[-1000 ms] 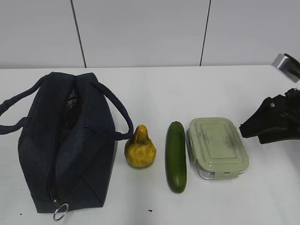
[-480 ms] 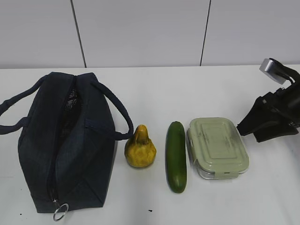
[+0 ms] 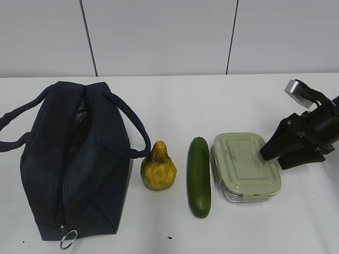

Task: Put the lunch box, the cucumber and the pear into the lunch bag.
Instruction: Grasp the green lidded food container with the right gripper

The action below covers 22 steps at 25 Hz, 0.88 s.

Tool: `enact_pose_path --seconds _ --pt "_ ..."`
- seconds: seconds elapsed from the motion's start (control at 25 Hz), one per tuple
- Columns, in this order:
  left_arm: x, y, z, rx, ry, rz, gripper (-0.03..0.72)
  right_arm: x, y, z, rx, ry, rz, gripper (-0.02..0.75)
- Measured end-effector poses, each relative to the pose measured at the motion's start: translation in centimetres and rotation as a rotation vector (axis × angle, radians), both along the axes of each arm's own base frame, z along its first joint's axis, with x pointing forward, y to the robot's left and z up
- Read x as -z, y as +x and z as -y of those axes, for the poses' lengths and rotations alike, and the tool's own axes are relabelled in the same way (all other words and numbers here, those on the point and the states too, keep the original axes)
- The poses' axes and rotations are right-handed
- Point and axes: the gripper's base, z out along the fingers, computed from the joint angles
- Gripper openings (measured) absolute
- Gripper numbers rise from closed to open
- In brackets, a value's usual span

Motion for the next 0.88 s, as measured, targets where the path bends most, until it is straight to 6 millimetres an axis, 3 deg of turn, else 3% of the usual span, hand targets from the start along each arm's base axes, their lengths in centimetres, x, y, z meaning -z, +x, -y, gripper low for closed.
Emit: enact_pose_path --seconds 0.56,0.88 --pt "0.0 0.0 0.0 0.0 0.0 0.0 0.246 0.8 0.3 -0.2 -0.044 0.034 0.05 0.588" --pt "0.0 0.0 0.0 0.0 0.0 0.0 0.246 2.7 0.5 -0.3 -0.034 0.069 0.011 0.588"
